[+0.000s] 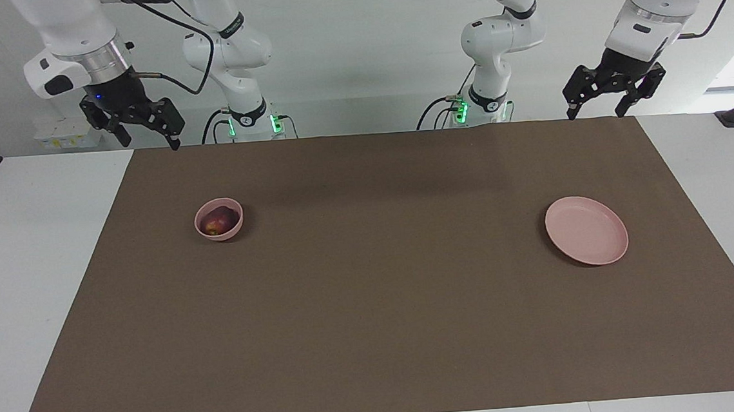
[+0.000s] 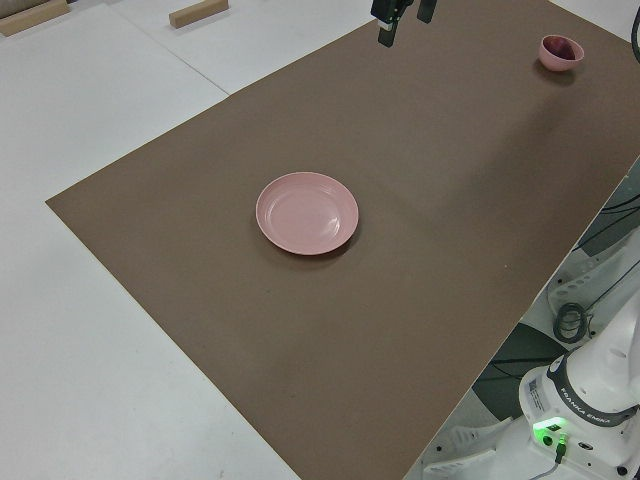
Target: Move apple from plate to bowl
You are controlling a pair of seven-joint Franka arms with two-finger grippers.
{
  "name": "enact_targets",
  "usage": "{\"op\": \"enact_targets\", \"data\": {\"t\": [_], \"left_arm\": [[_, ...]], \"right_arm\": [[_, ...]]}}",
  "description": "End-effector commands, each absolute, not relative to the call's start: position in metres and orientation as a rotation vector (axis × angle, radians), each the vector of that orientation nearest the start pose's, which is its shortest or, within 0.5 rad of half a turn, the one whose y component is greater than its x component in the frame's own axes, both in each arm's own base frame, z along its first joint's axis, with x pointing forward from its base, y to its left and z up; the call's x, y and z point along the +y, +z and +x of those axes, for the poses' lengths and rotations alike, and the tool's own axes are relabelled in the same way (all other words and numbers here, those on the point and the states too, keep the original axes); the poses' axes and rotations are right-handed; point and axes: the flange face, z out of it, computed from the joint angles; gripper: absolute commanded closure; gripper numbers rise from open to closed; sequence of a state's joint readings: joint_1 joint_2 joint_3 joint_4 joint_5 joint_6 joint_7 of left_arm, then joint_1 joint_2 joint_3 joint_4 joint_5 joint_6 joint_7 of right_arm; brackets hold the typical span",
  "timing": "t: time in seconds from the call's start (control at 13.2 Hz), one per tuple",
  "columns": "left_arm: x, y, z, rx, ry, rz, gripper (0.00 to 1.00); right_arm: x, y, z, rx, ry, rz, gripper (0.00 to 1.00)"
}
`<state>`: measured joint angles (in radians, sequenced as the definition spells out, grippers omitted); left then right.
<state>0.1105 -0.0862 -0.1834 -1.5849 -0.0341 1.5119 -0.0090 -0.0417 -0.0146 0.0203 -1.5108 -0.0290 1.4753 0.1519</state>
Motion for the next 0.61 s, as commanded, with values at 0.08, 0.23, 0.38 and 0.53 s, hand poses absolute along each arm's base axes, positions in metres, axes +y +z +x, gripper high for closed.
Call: {"op": "enact_targets", "data": {"t": [0.08,0.23,0.38,0.53], "left_arm": [[-0.0455,0.6625,0.5172,0.105,-0.026,-3.157,0.00],[-0.0455,0.6629,0.5162,0.102,-0.021,-3.157,0.00],[-0.0455,0.6619,0.5159,0.102,-0.013,-3.157,0.00],[-0.0455,0.6628,0.5160,0.102,-0.018,-3.157,0.00]], "right_arm": [[-0.0122,0.6507,0.5435,0.234,0.023,-3.146,0.00],[-0.0105,0.6514,0.5435,0.234,0.021,-3.146,0.00],[-0.0130,0.6520,0.5443,0.238,0.009,-3.145,0.00],[-0.0122,0.6515,0.5445,0.229,0.009,-3.146,0.00]]}}
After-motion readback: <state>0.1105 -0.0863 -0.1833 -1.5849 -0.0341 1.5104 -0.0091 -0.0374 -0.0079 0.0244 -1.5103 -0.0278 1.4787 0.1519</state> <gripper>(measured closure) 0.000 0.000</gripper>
